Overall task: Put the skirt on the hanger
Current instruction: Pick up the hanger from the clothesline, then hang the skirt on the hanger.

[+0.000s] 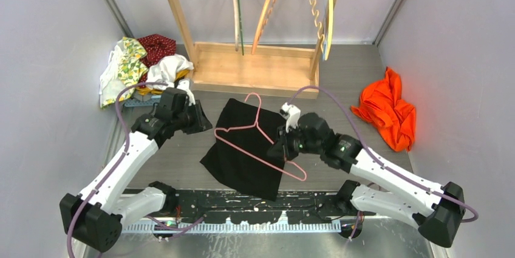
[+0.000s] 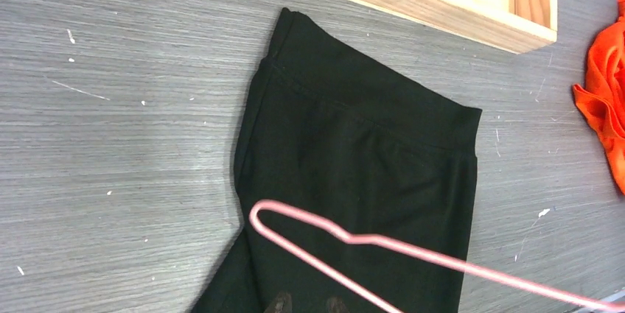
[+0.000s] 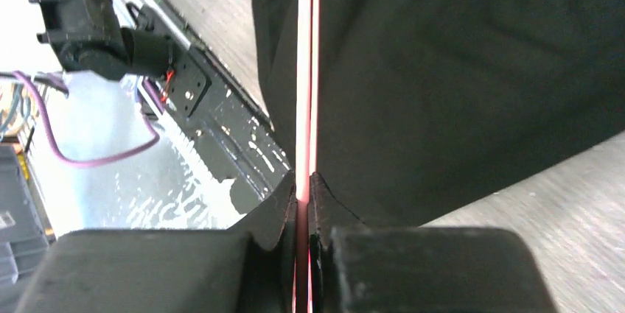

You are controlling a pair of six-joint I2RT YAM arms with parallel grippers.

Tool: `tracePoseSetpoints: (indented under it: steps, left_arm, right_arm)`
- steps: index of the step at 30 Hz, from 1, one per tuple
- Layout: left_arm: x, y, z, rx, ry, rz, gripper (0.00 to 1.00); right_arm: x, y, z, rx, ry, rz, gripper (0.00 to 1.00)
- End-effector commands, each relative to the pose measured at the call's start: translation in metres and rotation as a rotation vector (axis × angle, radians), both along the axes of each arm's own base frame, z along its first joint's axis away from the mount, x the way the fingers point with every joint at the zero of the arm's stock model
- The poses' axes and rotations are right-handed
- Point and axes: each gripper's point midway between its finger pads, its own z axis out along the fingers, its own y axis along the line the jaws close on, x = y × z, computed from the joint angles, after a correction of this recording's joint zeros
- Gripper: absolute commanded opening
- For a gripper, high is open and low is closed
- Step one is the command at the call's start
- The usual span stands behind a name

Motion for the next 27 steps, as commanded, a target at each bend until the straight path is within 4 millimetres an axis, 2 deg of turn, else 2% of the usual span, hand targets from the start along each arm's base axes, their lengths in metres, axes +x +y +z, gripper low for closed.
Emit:
tracePoseSetpoints:
  steps: [1,8,14,16,23,27]
  left_arm:
    - [-0.02,-0.001,0.002,-0.02,0.0,-0.044,0.23]
    - [-0.047,-0.009,-0.021,0.033,0.055,-0.084,0.21]
    - [-0.059,-0.014,-0.036,0.077,0.079,-0.091,0.2]
    - [-0.063,-0.014,-0.04,0.092,0.085,-0.087,0.2]
    - [-0.07,-0.014,-0.053,0.111,0.104,-0.081,0.19]
    - [-0.073,-0.012,-0.061,0.136,0.116,-0.075,0.19]
  right_arm:
    - [-0.013,0.034,0.025,0.228,-0.098,0.05,0.01]
    - [-0.039,0.064,-0.022,0.273,-0.126,0.125,0.01]
    - [-0.055,0.073,-0.049,0.325,-0.152,0.14,0.01]
    - [-0.062,0.073,-0.064,0.311,-0.148,0.15,0.01]
    - [-0.08,0.089,-0.083,0.3,-0.129,0.182,0.01]
    - [-0.081,0.082,-0.094,0.259,-0.14,0.132,0.01]
